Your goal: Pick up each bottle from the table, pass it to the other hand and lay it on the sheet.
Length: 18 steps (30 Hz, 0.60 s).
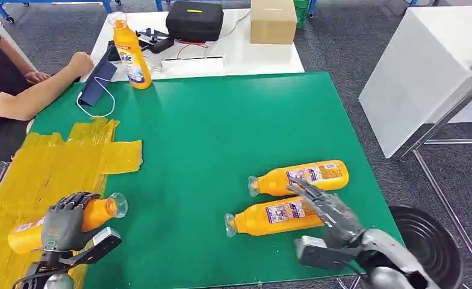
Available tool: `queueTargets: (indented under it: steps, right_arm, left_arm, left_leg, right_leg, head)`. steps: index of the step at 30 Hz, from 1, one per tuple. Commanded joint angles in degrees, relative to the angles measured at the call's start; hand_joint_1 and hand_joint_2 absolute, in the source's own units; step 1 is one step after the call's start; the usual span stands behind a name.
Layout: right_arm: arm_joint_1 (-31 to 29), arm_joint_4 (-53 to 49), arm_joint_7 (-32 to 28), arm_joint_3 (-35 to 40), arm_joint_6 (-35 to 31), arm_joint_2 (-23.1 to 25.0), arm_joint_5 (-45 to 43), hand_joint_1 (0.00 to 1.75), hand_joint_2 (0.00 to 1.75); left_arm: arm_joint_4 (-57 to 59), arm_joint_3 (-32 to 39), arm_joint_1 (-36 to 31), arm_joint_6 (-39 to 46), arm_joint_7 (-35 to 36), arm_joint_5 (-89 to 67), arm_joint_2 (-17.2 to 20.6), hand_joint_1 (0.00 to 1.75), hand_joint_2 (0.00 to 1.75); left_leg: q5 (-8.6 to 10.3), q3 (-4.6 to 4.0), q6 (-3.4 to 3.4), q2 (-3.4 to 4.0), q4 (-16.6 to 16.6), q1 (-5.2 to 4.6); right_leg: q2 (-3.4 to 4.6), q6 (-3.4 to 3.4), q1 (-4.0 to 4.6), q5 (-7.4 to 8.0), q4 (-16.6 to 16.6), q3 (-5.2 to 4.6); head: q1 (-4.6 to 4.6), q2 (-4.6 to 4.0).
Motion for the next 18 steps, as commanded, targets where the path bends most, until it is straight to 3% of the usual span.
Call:
queueTargets:
  steps: [1, 10, 11, 14, 18]
  right_arm:
    - [7.0, -9.2, 1.3, -11.1, 4.6, -10.9, -2.1, 0.0, 1.75]
    - [6.3, -8.7, 2.0, -10.3, 5.4, -10.5, -1.5, 0.0, 1.75]
    - [6.2, -8.3, 2.4, -10.3, 5.9, -10.7, -1.4, 0.0, 1.75]
    - [4.2, -5.5, 3.6, -8.8, 7.8, -10.6, -0.2, 0.0, 1.75]
    - [-1.3, 1.6, 3.7, -4.2, 7.2, -6.3, 4.9, 0.0, 1.75]
  left_arm:
    - [10.6, -2.2, -2.1, -2.2, -1.4, 1.9, 1.3, 1.75, 1.75]
    - [10.1, -2.5, -1.9, -2.7, -1.5, 1.9, 1.5, 1.71, 1.75]
    - [10.5, -2.9, -2.0, -4.3, -1.6, 2.3, 1.8, 0.0, 0.0]
    - [12.1, -3.7, -3.2, -8.6, -2.8, 5.6, 2.0, 0.0, 0.0]
    - [9.6, -3.4, -2.4, -13.5, -5.3, 11.3, 1.5, 0.0, 0.0]
  left_leg:
    - [-0.13, 0.26, -0.04, 0.02, 0.0, -0.03]
    - [-0.1, 0.53, -0.04, 0.07, -0.1, -0.02]
    - [-0.12, 0.54, -0.08, 0.09, -0.1, 0.06]
    - [-0.16, 0.61, -0.12, 0.11, 0.0, 0.15]
    - [-0.02, 0.67, -0.05, 0.15, -0.1, 0.13]
  right_leg:
    - [0.05, -0.01, -0.07, -0.12, 0.1, 0.22]
    - [0.1, 0.08, -0.1, -0.08, 0.0, 0.49]
    - [0.14, 0.06, -0.03, -0.07, -0.1, 0.52]
    - [0.19, 0.05, 0.05, -0.07, -0.1, 0.63]
    - [0.21, 0.08, 0.12, 0.0, -0.1, 0.64]
  head:
    - [-0.02, -0.02]
    - [-0.04, 0.0]
    - [-0.04, -0.02]
    - [-0.02, -0.02]
    - [0.02, -0.02]
